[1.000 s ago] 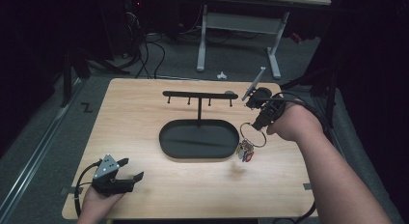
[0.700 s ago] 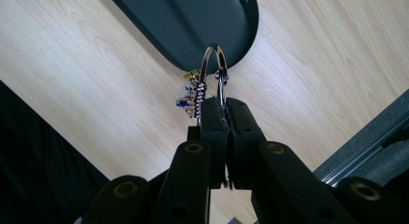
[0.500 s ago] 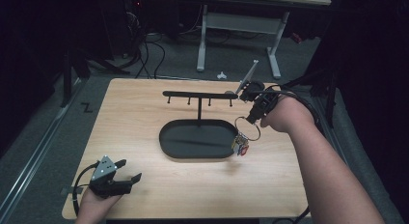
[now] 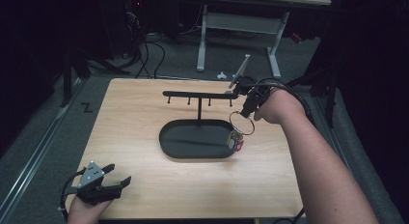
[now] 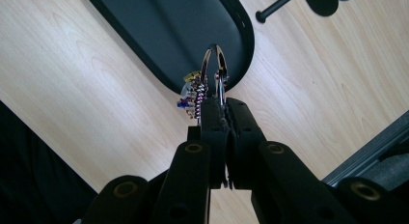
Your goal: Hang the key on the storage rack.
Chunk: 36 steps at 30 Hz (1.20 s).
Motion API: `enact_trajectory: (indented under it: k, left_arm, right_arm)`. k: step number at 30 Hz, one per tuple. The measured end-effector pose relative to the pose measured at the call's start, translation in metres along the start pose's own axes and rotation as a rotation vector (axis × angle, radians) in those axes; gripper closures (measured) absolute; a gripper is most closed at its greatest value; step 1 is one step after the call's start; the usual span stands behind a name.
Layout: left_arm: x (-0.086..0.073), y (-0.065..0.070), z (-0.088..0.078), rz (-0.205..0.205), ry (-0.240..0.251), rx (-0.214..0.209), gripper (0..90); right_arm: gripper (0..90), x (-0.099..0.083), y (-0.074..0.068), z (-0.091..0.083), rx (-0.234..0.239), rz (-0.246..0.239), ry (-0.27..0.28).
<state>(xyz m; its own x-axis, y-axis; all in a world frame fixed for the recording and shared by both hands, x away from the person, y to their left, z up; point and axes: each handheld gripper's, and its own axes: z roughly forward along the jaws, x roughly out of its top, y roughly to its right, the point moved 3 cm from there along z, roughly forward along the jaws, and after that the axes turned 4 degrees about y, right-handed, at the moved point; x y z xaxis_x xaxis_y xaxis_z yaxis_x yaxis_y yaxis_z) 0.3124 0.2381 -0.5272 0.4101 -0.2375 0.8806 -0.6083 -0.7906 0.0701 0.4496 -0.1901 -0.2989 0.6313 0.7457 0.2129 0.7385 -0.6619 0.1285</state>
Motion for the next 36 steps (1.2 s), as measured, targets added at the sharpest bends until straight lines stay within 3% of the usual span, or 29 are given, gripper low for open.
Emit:
enact_trajectory:
  k: [14,33,36]
  left_arm:
    - [-0.005,-0.003,-0.009,-0.013,0.002,0.022,20.7]
    - [-0.007,-0.002,-0.01,-0.018,-0.001,0.02,20.7]
    - [-0.007,-0.002,-0.01,-0.017,-0.002,0.021,20.7]
  right_arm:
    - [87.6,0.02,0.007,0.009,0.011,-0.012,0.009]
    - [87.6,0.042,0.036,0.03,0.017,0.052,0.007]
    - [87.6,0.044,0.038,0.033,0.019,0.042,0.008]
